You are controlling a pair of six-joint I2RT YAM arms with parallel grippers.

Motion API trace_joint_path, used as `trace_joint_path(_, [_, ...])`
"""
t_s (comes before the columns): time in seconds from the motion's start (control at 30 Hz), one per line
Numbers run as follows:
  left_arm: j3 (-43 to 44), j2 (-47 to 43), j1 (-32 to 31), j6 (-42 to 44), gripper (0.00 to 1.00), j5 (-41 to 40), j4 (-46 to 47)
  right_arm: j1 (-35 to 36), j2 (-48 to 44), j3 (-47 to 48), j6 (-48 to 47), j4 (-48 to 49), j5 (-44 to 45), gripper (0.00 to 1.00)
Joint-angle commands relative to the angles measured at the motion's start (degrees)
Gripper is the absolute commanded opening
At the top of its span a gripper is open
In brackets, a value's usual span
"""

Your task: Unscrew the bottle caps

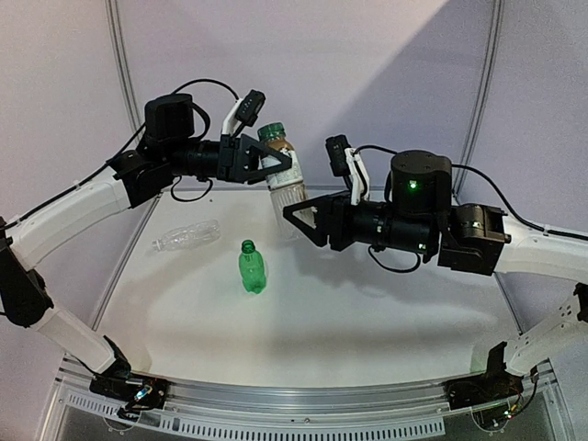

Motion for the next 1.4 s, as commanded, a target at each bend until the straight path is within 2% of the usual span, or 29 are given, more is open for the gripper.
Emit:
trace_joint_path(0.0, [-0.49, 0.90, -0.89, -2.85, 0.48, -0.37, 5.53, 0.10, 0.80, 1.56, -0.52, 1.86, -1.90, 0.24])
trace_joint_path(0.03, [-0.45, 0.92, -0.96, -2.81, 0.38, -0.40, 5.58, 0.05, 0.80, 1.62, -0.35, 1.59, -1.78, 0.24])
trace_joint_path(0.1, [-0.41, 1.16, -1.09, -2.89, 0.28, -0.18, 5.57, 0.04, 0.92, 2.12, 0.11, 0.14, -0.78, 0.26])
trace_joint_path(0.13, [-0.41, 1.15, -1.10, -2.89, 0.24, 0.10, 5.55, 0.03, 1.03, 2.60, 0.37, -0.98, 0.06, 0.32])
trace_joint_path(0.2, [-0.41, 1.15, -1.39, -2.60, 0.20, 0.14, 5.25, 0.02, 1.34, 4.01, 1.14, -3.26, 1.74, 0.61])
trace_joint_path(0.23, [-0.34, 1.12, -1.55, -2.26, 0.20, 0.05, 4.72, 0.02, 1.48, 4.59, 1.35, -4.06, 2.26, 0.71])
trace_joint_path(0.3, [-0.19, 1.13, -1.90, -1.71, 0.19, -0.56, 4.50, 0.09, 1.73, 5.24, 1.17, -4.56, 2.66, 0.80])
trace_joint_path(0.37, [-0.08, 1.08, -2.21, -1.37, 0.19, -1.00, 4.49, 0.02, 2.17, 5.90, 0.45, -4.55, 2.89, 0.84])
trace_joint_path(0.63, [-0.22, 0.38, -2.77, -1.91, 0.19, -3.19, 4.49, -0.42, 4.93, 7.54, -0.67, -4.48, 4.59, 0.83])
trace_joint_path(0.9, [-1.63, -0.65, -2.77, -2.27, 0.18, -6.95, 4.49, -0.49, 5.04, 5.85, -0.15, -1.93, 4.57, 0.65])
trace_joint_path(1.17, [-2.08, -0.90, -2.77, -1.60, 0.18, -7.99, 4.49, -0.42, 3.48, 4.22, 0.18, -1.12, 5.44, 0.67])
trace_joint_path(1.37, [-2.07, -0.99, -2.77, -0.97, 0.18, -9.18, 1.88, -0.51, 2.96, 3.39, 0.12, 0.03, 5.88, 0.64])
